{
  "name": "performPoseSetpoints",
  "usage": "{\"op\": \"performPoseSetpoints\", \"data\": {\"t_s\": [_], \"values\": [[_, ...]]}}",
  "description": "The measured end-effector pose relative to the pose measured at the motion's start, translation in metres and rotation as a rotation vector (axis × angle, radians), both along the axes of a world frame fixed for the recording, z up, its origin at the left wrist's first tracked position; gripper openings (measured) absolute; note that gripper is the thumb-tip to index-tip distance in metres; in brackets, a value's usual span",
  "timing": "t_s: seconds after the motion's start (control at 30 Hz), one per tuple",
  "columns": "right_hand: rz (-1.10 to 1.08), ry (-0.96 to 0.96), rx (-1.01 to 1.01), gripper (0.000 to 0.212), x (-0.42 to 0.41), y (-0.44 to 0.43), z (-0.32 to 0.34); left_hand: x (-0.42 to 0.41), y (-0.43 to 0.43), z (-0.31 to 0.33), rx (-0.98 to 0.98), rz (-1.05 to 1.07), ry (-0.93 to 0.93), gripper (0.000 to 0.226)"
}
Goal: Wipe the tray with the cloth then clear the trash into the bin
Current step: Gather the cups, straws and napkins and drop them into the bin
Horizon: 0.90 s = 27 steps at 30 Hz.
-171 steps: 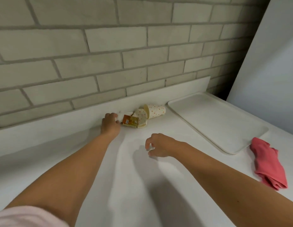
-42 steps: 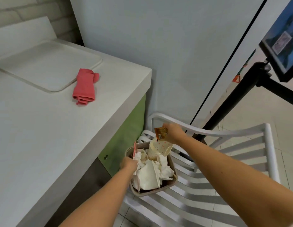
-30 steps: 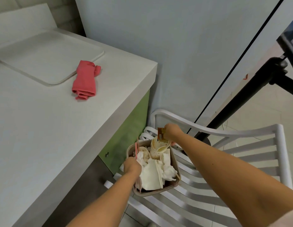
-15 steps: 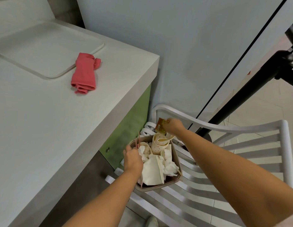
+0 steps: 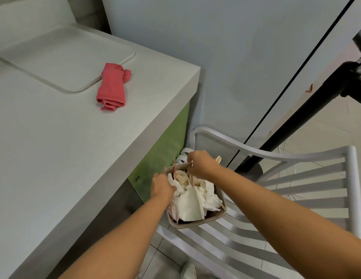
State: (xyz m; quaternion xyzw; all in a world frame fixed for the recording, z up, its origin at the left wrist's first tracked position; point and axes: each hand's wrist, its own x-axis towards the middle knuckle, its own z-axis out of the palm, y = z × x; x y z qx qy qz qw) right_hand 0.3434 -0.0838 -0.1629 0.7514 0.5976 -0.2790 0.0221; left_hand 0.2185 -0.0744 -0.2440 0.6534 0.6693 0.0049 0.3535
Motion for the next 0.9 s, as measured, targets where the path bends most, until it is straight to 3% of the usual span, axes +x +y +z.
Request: {"op": "performPoseSetpoints", "data": {"t_s": [0.23,0.4,0.5,0.7,0.83,0.9], "values": [[0.003,0.062,0.007,0.039,-0.011,0.004,0.009,-0.005,-0.002,0.014,-0.011,0.130,-0.103,0.032],[0.074,0.000,0.020,0.034,-0.013,0.010,0.021,-0.004,0.000,0.034,0.045,0.184,-0.310,0.025],[0.133,-0.047,0.004,0.028,-0.019,0.014,0.035,0.001,0.003,0.055,0.081,0.106,-0.372,0.021],[0.182,-0.204,0.069,0.028,-0.033,0.036,0.089,-0.004,0.018,0.120,0.393,0.002,-0.410,0.021],[0.185,-0.215,0.181,0.016,-0.057,0.059,0.123,-0.031,0.039,0.164,0.614,0.073,-0.537,0.015],[0.199,-0.197,0.228,0.021,-0.076,0.070,0.139,-0.053,0.055,0.179,0.709,0.113,-0.548,0.013]]}}
